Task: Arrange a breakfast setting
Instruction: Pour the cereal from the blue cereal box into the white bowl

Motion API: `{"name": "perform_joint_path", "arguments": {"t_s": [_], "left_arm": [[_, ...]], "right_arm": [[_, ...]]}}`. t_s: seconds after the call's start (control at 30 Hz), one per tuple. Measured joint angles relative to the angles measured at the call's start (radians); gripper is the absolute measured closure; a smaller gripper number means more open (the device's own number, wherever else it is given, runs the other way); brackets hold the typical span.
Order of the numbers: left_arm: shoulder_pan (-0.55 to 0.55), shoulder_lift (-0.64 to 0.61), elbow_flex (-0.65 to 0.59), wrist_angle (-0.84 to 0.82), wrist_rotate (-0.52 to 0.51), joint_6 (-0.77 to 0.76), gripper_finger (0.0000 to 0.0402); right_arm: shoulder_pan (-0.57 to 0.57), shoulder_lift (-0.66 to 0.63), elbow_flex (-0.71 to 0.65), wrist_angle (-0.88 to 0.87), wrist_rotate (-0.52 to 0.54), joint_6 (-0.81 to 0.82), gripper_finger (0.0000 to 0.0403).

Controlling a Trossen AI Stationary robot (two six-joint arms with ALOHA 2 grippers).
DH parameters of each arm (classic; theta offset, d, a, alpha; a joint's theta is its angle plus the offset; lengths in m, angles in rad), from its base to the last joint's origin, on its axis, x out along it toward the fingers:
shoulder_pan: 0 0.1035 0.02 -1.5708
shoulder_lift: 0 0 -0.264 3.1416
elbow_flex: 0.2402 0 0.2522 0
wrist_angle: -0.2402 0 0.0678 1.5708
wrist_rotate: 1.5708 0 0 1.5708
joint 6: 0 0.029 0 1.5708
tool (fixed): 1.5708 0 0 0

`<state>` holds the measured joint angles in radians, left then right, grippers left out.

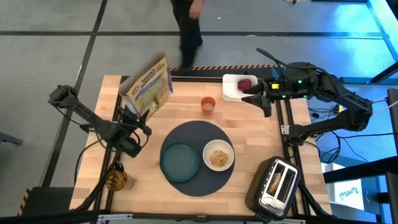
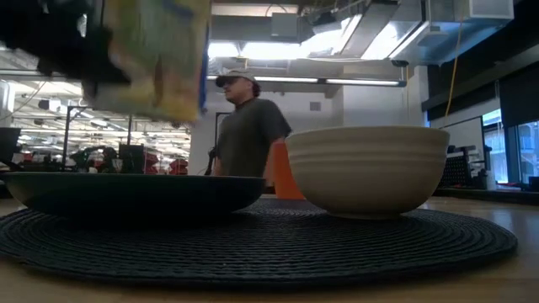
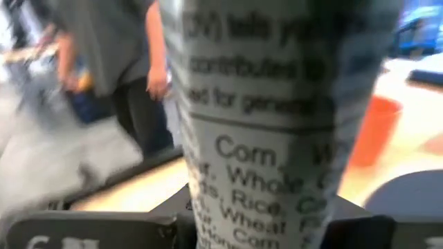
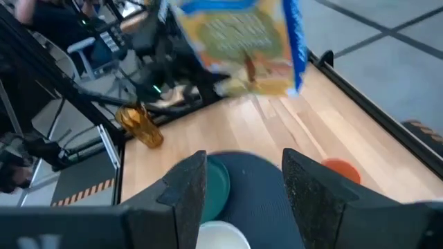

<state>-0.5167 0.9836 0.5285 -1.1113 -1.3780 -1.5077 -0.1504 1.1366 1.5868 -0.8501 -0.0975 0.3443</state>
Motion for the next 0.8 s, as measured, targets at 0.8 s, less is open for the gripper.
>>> {"name": "perform_joint_path", "arguments": {"t_s": [0.8], "left_arm": [[0.233,-0.078,-0.166,0.643,0.229,0.65,0.0304]], "right_arm": [[-0.001,0.08,-0.013,0.109,-0.008,-0.01,0.0226]]}}
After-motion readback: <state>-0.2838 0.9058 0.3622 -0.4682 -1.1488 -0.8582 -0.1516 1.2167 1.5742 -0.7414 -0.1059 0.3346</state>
